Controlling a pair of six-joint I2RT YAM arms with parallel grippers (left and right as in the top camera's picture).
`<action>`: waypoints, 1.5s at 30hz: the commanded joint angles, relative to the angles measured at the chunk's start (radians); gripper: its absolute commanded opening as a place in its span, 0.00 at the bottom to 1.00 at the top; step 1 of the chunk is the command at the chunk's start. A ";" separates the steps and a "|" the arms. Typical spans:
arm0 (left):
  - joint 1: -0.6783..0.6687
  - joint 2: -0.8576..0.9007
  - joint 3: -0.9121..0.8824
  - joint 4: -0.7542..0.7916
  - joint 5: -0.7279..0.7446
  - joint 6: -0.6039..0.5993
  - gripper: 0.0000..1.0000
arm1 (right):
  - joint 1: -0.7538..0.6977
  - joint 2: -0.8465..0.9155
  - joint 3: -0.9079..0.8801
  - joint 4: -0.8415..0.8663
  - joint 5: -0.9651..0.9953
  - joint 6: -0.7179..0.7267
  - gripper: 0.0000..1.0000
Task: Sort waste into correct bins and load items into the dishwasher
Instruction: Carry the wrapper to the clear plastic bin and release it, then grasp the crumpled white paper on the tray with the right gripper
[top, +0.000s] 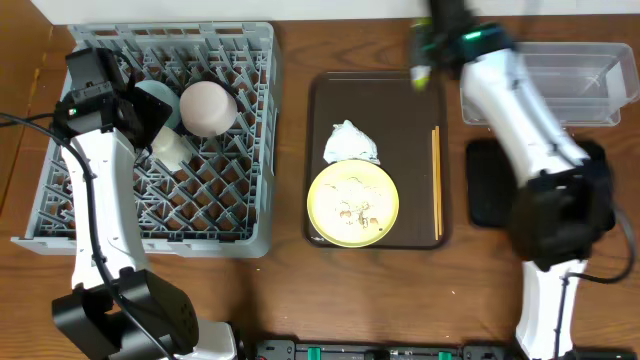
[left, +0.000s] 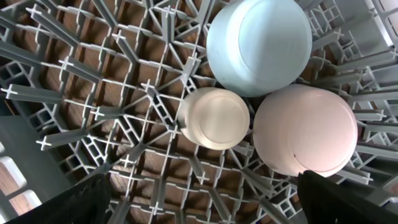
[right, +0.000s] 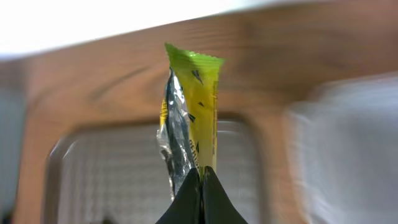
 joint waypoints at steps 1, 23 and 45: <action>0.003 -0.010 0.009 -0.002 -0.005 -0.009 0.97 | -0.118 -0.056 0.022 -0.045 0.018 0.402 0.01; 0.003 -0.010 0.009 -0.002 -0.005 -0.009 0.97 | -0.298 -0.055 -0.052 -0.035 -0.118 0.385 0.77; 0.003 -0.010 0.009 -0.002 -0.005 -0.009 0.97 | 0.227 0.059 -0.085 0.049 -0.192 -0.399 0.84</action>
